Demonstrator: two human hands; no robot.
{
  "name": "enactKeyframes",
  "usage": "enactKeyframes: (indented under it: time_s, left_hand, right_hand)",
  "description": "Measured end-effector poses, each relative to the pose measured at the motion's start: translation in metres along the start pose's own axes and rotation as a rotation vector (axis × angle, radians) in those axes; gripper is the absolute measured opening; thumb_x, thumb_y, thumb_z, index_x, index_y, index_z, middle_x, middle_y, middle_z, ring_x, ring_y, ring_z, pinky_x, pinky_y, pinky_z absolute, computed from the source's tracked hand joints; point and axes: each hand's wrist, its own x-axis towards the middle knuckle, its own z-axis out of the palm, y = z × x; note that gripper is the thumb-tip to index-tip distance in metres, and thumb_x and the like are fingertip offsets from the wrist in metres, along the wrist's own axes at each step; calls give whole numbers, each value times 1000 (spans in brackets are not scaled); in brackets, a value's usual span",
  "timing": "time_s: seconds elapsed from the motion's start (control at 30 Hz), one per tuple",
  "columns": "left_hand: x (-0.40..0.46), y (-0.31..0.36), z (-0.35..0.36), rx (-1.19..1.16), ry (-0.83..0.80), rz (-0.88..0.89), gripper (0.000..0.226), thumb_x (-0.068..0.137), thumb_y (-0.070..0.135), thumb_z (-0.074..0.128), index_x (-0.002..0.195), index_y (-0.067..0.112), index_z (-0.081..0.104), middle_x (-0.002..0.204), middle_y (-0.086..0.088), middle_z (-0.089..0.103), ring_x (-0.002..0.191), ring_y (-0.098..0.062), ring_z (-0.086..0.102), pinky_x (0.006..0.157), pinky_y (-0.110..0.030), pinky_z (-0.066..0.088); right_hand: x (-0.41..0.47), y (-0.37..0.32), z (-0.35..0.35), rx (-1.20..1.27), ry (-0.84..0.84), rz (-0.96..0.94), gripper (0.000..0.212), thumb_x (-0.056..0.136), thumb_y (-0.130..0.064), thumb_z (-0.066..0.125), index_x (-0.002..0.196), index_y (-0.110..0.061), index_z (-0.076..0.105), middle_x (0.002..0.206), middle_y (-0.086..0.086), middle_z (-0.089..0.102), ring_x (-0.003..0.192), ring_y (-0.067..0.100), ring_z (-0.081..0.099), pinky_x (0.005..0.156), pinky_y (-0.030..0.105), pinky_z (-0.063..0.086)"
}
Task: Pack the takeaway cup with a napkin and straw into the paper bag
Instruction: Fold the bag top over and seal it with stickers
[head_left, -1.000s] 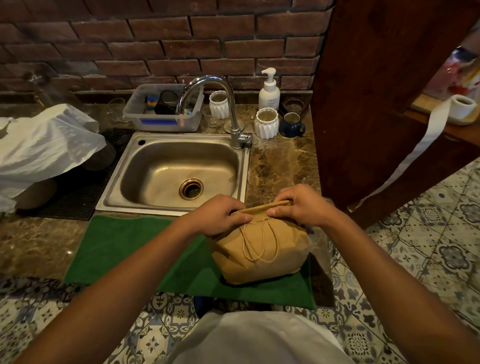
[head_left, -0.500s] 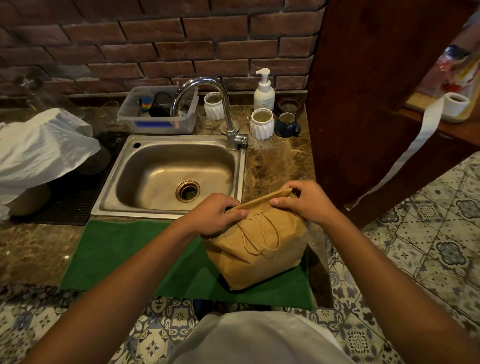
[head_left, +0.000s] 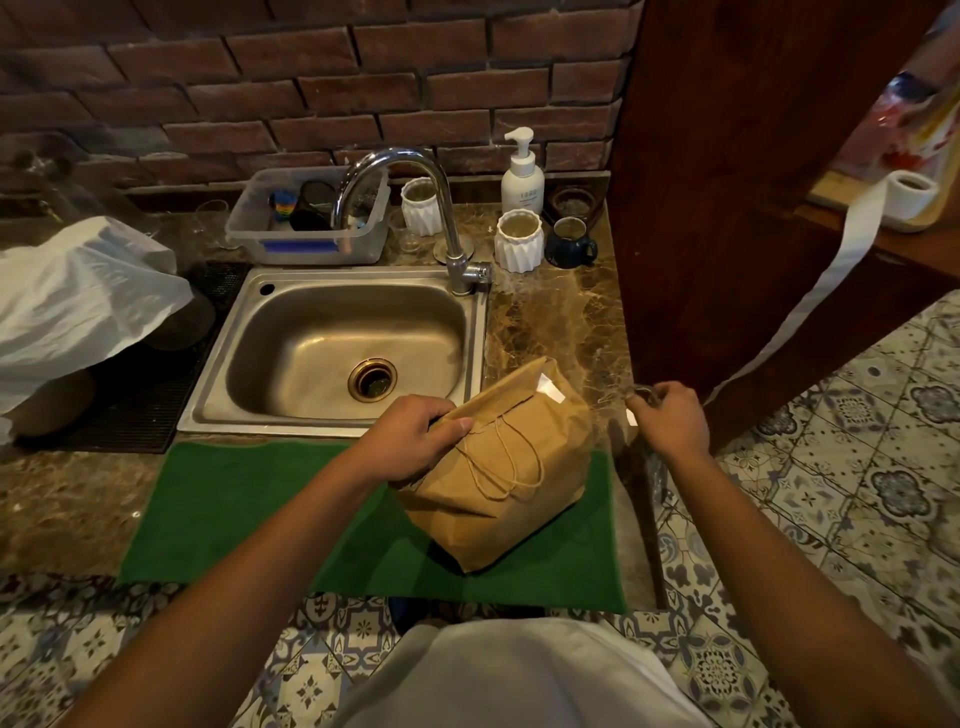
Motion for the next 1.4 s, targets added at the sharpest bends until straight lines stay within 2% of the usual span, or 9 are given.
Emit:
enactKeyframes:
  time_s: [0.3,0.5,0.7,0.83,0.97,1.07,1.17,1.27,1.4]
  left_hand:
    - [-1,0,5,7,13,-18,32,101,35,60,70,26,62,67,0,60,65,-17,55,61,-36,40]
    - [-3,5,5,-6,26,-46,34,101,33,60,67,32,58,62,7,55,62,-12,51,59,-33,36]
    - [-8,4,11,-29,41,-74,30,101,34,59,72,25,62,66,3,58,64,-15,53,59,-32,37]
    - [-10,4,16,-55,110,-95,30,103,34,55,82,15,64,72,1,60,69,-18,55,60,-32,38]
    - [-11,15,22,-90,217,-95,25,104,31,54,80,25,57,73,7,57,70,-8,53,57,-26,36]
    - [-7,23,34,-109,318,-91,22,105,30,53,84,22,56,75,8,55,71,-9,53,57,-25,34]
    - [-2,29,47,-114,447,-96,22,104,28,54,84,19,56,73,8,53,68,-8,50,56,-26,32]
    - [-2,40,55,-187,545,-110,20,104,25,54,85,18,56,75,5,54,67,-11,51,57,-27,35]
    - [-5,44,59,-265,623,-101,20,104,24,54,85,18,58,77,1,58,70,-16,55,58,-31,43]
  right_hand:
    - [2,30,21,31,-83,170,52,92,-45,71,128,-8,65,124,17,70,114,37,66,92,44,54]
    - [6,29,27,43,61,196,22,96,-35,66,107,-20,76,105,11,77,96,33,71,84,48,60]
    - [8,21,22,-31,155,158,20,99,-30,61,98,-19,78,98,13,77,88,33,71,75,45,61]
    - [1,-1,8,115,202,115,19,97,-30,65,100,-17,78,98,10,78,87,28,70,71,36,54]
    - [-34,-53,-24,554,136,75,27,89,-32,77,110,-15,77,103,5,78,93,18,72,82,36,59]
    - [-89,-103,-40,826,-31,20,26,90,-29,77,113,-18,76,99,-3,76,84,10,69,71,26,56]
    - [-132,-135,-33,921,-226,24,18,89,-24,79,105,-17,77,83,1,78,61,11,63,58,26,53]
    - [-149,-149,-20,999,-298,107,17,88,-14,79,103,-5,76,73,8,73,42,2,57,43,13,45]
    - [-150,-151,-7,972,-310,95,9,87,-13,81,95,-10,77,74,11,74,40,0,58,38,12,41]
